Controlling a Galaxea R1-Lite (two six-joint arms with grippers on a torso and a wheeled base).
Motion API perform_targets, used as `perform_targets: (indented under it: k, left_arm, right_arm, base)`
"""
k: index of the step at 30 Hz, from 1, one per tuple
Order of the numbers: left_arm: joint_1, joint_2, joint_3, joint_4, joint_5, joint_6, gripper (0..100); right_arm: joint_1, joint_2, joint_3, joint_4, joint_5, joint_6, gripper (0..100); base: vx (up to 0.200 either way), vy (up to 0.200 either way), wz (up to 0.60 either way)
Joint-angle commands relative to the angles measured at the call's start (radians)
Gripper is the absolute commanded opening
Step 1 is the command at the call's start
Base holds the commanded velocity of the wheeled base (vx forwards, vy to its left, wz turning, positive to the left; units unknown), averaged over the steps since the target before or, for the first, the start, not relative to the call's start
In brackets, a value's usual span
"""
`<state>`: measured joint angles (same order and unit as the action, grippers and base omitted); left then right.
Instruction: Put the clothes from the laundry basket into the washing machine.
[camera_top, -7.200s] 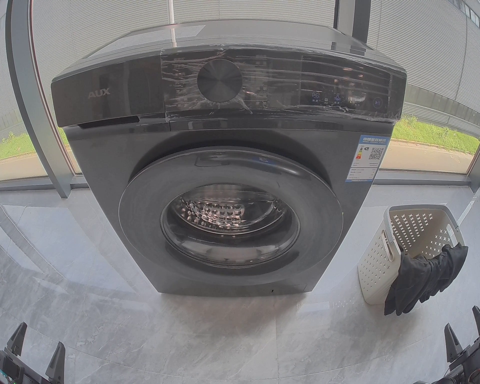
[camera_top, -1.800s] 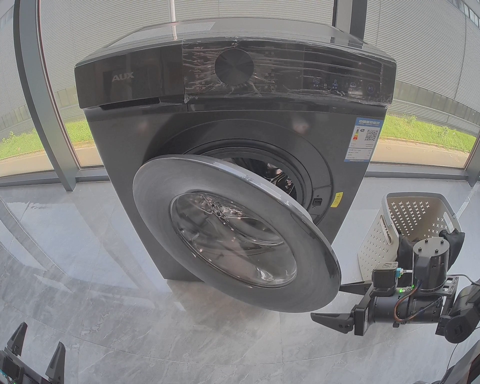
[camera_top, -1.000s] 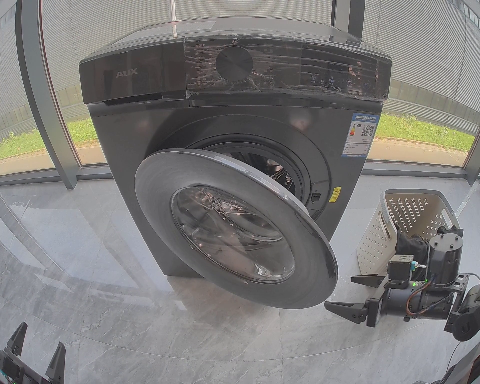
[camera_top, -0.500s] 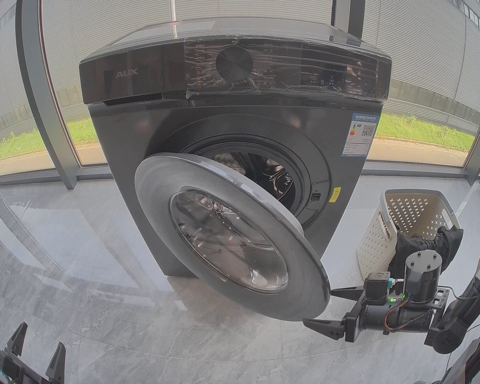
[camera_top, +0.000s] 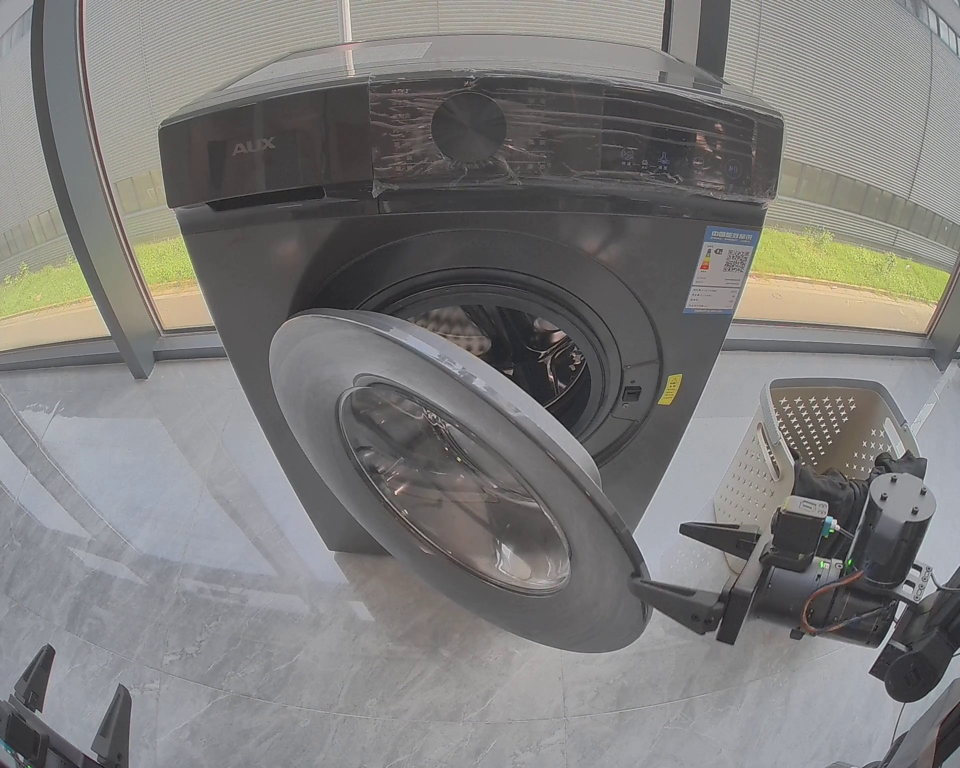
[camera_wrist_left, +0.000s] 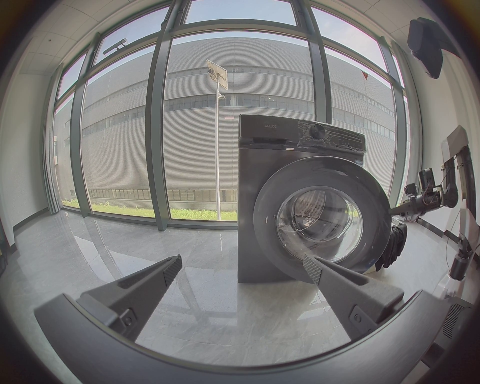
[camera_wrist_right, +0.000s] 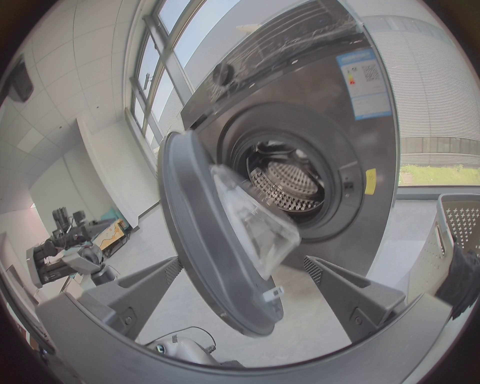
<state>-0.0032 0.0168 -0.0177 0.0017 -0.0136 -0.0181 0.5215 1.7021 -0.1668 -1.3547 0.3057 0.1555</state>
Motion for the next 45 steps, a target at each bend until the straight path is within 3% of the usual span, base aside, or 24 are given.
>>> perform_targets:
  k: [1, 2, 4, 7, 16, 19, 25, 29, 36, 42, 45]
  left_arm:
    - [0.0, -0.017, 0.016, 0.0, 0.0, 0.0, 100]
    - [0.0, -0.017, 0.016, 0.0, 0.0, 0.0, 100]
    - [0.0, -0.017, 0.016, 0.0, 0.0, 0.0, 100]
    - [0.0, -0.017, 0.016, 0.0, 0.0, 0.0, 100]
    - [0.0, -0.017, 0.016, 0.0, 0.0, 0.001, 100]
    - [0.0, -0.017, 0.016, 0.0, 0.0, 0.0, 100]
    - [0.0, -0.017, 0.016, 0.0, 0.0, 0.0, 100]
    - [0.0, -0.017, 0.016, 0.0, 0.0, 0.001, 100]
    - [0.0, -0.017, 0.016, 0.0, 0.0, 0.001, 100]
    - [0.0, -0.017, 0.016, 0.0, -0.002, 0.001, 100]
    - [0.0, -0.017, 0.016, 0.0, -0.002, 0.001, 100]
  right_arm:
    - [-0.051, -0.027, -0.077, -0.006, 0.0, 0.053, 100]
    - [-0.051, -0.029, -0.079, -0.006, 0.0, 0.058, 100]
    - [-0.055, -0.052, -0.122, -0.004, -0.002, 0.131, 100]
    - [-0.058, -0.055, -0.146, 0.009, -0.01, 0.168, 100]
    - [-0.057, 0.056, -0.154, -0.009, 0.018, 0.174, 100]
    - [-0.055, 0.113, -0.194, -0.009, 0.016, 0.174, 100]
    - [-0.051, 0.133, -0.183, -0.009, 0.018, 0.173, 100]
    - [-0.037, 0.063, -0.089, -0.037, 0.016, 0.165, 100]
    - [-0.023, -0.156, -0.034, -0.021, 0.032, 0.176, 100]
    - [-0.041, -0.263, -0.1, 0.092, 0.032, 0.188, 100]
    - [-0.095, -0.265, -0.161, 0.097, 0.03, 0.242, 100]
  base:
    - [0.0, 0.0, 0.0]
    - [0.0, 0.0, 0.0]
    - [0.0, 0.0, 0.0]
    - [0.0, 0.0, 0.0]
    - [0.0, 0.0, 0.0]
    - [0.0, 0.0, 0.0]
    - [0.0, 0.0, 0.0]
    - [0.0, 0.0, 0.0]
    - [0.0, 0.0, 0.0]
    - [0.0, 0.0, 0.0]
    - [0.0, 0.0, 0.0]
